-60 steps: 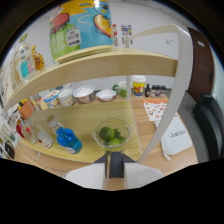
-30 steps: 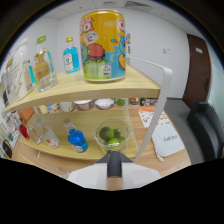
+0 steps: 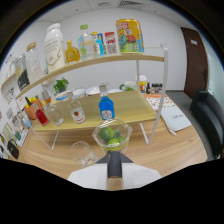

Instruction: Make me a cup of Mojito.

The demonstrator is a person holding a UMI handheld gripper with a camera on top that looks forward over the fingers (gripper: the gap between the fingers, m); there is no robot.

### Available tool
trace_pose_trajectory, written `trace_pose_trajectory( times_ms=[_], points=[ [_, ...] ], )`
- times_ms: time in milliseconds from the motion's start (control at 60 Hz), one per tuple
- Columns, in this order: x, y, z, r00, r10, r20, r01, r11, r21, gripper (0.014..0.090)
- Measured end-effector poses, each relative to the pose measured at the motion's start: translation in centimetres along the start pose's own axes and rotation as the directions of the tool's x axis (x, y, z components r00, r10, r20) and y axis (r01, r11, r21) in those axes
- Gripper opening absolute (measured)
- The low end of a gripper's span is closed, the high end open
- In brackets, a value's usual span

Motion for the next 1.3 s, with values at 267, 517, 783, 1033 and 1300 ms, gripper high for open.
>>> trace_pose_trajectory(
  times_ms=[267, 517, 783, 1033, 1300],
  points=[
    [-2.1, -0.3, 0.6, 0.955, -0.270, -0.120, 0.277, 0.959, 0.053, 0.0155],
    [-1.3, -5.2, 0.4, 0.675, -0.651, -0.346, 0.714, 0.695, 0.086, 0.0156],
    [-2.2, -7.6, 0.6, 0.227, -0.864, -0.449, 0.967, 0.255, -0.003, 0.0153],
    [-3.8, -7.6, 1.7, -0.145, -0.880, -0.453, 0.989, -0.129, -0.066, 0.0154],
    [-5.1, -6.5, 2.3, -0.321, -0.842, -0.434, 0.944, -0.322, -0.072, 0.0155]
  ],
)
